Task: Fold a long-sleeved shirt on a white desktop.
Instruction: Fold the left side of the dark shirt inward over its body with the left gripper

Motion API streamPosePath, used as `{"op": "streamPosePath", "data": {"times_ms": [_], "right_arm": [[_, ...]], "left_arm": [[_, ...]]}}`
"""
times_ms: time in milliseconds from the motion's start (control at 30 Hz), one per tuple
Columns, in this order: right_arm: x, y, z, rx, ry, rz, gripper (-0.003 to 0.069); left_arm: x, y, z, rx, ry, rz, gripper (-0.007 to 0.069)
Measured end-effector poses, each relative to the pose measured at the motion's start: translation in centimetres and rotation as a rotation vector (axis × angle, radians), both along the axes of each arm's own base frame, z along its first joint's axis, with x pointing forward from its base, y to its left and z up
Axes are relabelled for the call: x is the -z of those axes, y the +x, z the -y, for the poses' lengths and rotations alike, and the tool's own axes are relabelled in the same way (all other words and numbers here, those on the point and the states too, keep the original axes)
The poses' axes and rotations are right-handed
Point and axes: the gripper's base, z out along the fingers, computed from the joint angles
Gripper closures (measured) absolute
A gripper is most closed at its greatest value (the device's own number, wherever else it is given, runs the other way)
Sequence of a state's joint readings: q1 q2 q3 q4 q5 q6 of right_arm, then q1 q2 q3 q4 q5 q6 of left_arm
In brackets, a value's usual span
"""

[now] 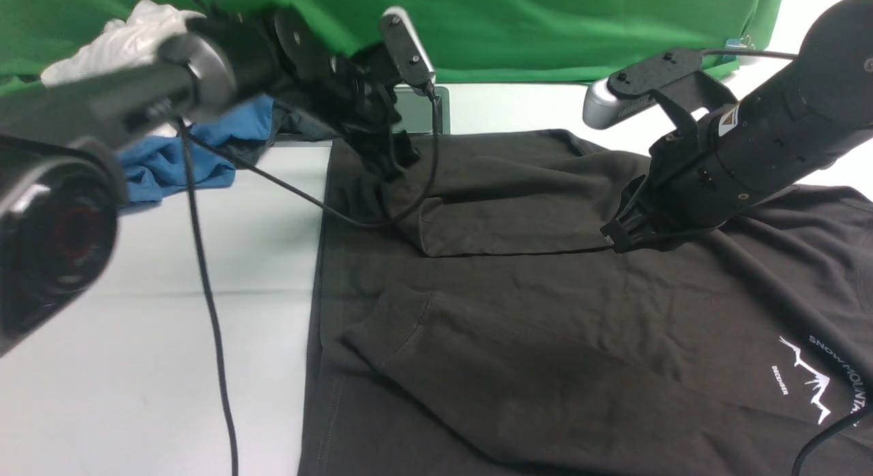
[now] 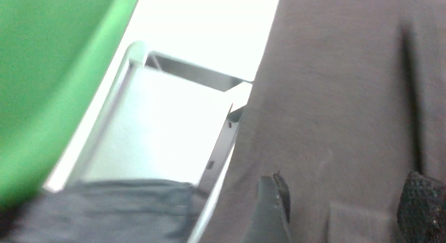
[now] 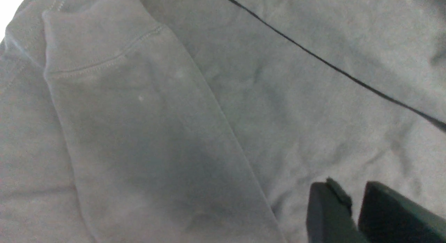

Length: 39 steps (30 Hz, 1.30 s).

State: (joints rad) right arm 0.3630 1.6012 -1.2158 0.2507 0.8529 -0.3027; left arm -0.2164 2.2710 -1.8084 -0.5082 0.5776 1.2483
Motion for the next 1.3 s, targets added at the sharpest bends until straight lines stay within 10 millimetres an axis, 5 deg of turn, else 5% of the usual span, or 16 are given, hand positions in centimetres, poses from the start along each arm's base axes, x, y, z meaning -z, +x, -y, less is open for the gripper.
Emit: {"op": "streamPosePath", "data": {"times_ms": [133,400,700,1000,1300], "right_arm": [[0.0,0.0,-0.1,0.002,0.007,-0.003,0.0492],[0.0,-0.1,-0.2,0.007,0.022,-0.009,0.0492],[0.0,-0.2,-0.3,0.01,0.04,-0.032,0.0485],[0.5,-0.5,-0.2,0.012,0.037,-0.05,0.048],[2.9,-1.5,0.2,0.014,0.013,-0.105,0.0478]], "left_arm": [[1.2,0.2,0.3,-0.09,-0.137,-0.079,0.0165],[1.5,-0.2,0.0,-0.091,-0.109,-0.139,0.0241],[1.5,-1.5,-1.8,-0.044,-0.055,-0.299,0.0592],[-4.1,-3.8,-2.4,0.085,-0.007,-0.305,0.0606],[-3.5,-4.4,-1.8,0.074,-0.101,-0.352,0.0596]]}}
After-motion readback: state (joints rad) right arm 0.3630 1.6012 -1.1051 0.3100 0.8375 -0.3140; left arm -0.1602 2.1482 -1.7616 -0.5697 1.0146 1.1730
